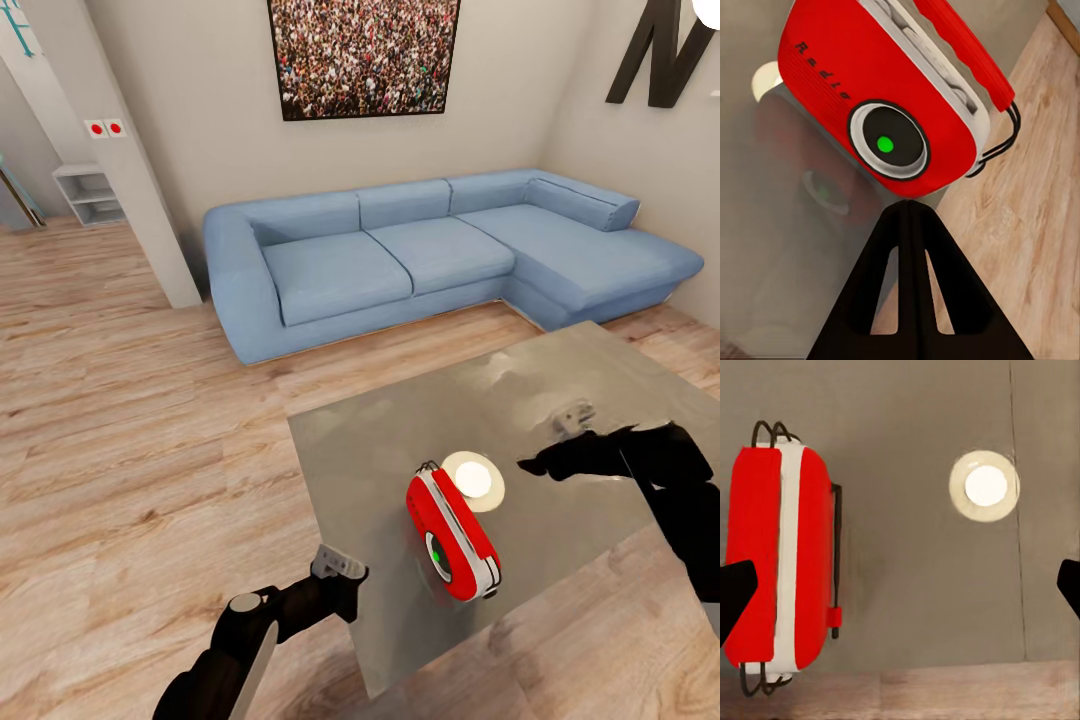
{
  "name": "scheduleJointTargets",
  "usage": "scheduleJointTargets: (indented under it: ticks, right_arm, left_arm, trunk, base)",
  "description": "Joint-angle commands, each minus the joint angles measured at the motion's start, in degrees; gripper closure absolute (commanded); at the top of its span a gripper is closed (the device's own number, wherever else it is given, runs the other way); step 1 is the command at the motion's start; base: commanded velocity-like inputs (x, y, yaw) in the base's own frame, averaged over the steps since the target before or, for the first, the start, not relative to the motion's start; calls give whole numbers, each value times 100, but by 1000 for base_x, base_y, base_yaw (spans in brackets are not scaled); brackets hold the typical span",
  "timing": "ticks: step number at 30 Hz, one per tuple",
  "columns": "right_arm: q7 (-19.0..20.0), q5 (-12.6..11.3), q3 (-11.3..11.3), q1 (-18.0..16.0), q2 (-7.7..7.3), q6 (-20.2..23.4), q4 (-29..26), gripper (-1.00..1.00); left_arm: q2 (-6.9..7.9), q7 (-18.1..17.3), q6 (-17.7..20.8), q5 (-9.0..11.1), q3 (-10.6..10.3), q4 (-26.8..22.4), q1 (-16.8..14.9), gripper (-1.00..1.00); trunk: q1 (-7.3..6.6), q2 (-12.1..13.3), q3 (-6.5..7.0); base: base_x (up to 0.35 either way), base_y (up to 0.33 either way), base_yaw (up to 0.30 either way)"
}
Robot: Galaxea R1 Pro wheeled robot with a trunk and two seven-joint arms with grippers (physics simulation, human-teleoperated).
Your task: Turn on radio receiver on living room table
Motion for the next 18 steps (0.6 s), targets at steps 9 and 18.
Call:
scheduleJointTargets:
  ticks: [9,18]
  right_arm:
    - [8,21,-1276,1158,-62,1,78,-100]
    - [7,45,-2439,2285,-49,-1015,558,-100]
  left_arm:
    - [31,16,88,-7,38,1,0,100]
    - [167,11,152,0,460,2,0,100]
  trunk:
    - [0,0,0]
    - [0,0,0]
  base:
    - [0,0,0]
    - [0,0,0]
